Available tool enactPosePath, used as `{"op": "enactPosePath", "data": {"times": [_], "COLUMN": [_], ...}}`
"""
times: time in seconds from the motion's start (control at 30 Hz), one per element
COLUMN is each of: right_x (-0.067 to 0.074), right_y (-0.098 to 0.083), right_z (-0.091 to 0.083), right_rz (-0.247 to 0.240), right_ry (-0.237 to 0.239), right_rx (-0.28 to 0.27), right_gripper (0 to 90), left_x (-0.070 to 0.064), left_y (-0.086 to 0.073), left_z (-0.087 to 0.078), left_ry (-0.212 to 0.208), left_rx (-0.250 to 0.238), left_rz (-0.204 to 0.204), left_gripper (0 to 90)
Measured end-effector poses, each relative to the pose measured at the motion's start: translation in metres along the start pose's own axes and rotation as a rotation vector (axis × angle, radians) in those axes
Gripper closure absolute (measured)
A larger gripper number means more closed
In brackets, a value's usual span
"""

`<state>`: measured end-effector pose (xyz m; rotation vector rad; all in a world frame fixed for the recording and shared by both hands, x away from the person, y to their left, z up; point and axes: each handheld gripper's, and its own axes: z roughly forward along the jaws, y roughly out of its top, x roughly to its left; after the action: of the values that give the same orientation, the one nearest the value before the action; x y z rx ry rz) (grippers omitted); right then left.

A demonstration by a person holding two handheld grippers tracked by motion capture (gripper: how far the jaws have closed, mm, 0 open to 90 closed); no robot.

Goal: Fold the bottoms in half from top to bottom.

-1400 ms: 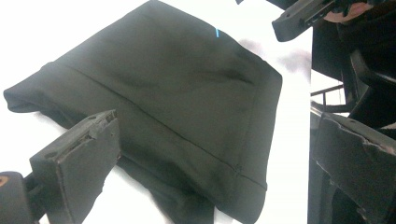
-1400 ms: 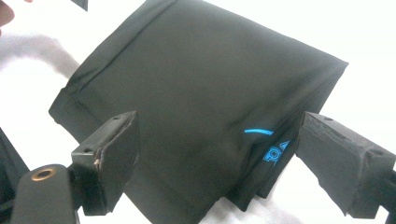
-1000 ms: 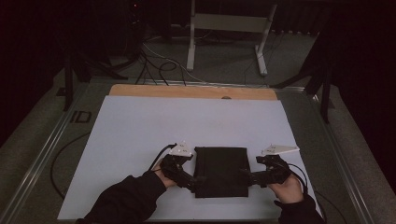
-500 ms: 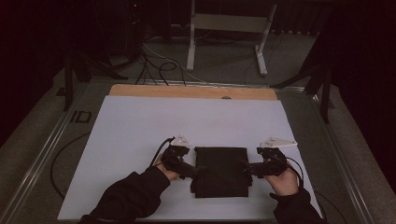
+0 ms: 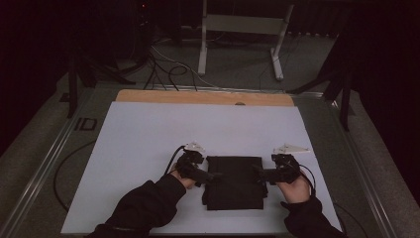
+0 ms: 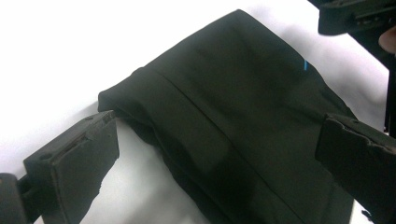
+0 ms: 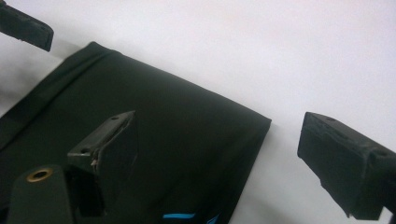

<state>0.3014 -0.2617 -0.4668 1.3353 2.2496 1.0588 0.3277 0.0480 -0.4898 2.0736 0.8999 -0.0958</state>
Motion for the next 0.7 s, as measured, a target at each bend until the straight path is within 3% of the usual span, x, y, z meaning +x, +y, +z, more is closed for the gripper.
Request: {"op": "enactPosePath", "data": {"times": [0.13, 0.33, 0.5, 0.7], "right_x": [-0.004, -0.009, -0.011, -0.012], "right_y": [-0.004, -0.010, -0.013, -0.017], "right_z": [0.005, 0.013, 0.019, 0.026], "right_rz": [0.022, 0.032, 0.048, 0.060], "right_ry": [0.009, 0.025, 0.037, 0.044], "right_rx": [0.009, 0.060, 0.098, 0.138], "right_gripper": [11.8, 11.6, 11.7, 11.7], "left_x": [0.005, 0.010, 0.014, 0.017], "left_y": [-0.004, -0.009, -0.012, -0.013], "left_z": [0.006, 0.016, 0.021, 0.027], "left_ry": [-0.021, -0.039, -0.040, -0.074], "left_rx": [-0.016, 0.006, 0.013, 0.018], "left_rz": [-0.023, -0.073, -0.085, -0.117], "left_gripper": [0.2, 0.2, 0.3, 1.0]}}
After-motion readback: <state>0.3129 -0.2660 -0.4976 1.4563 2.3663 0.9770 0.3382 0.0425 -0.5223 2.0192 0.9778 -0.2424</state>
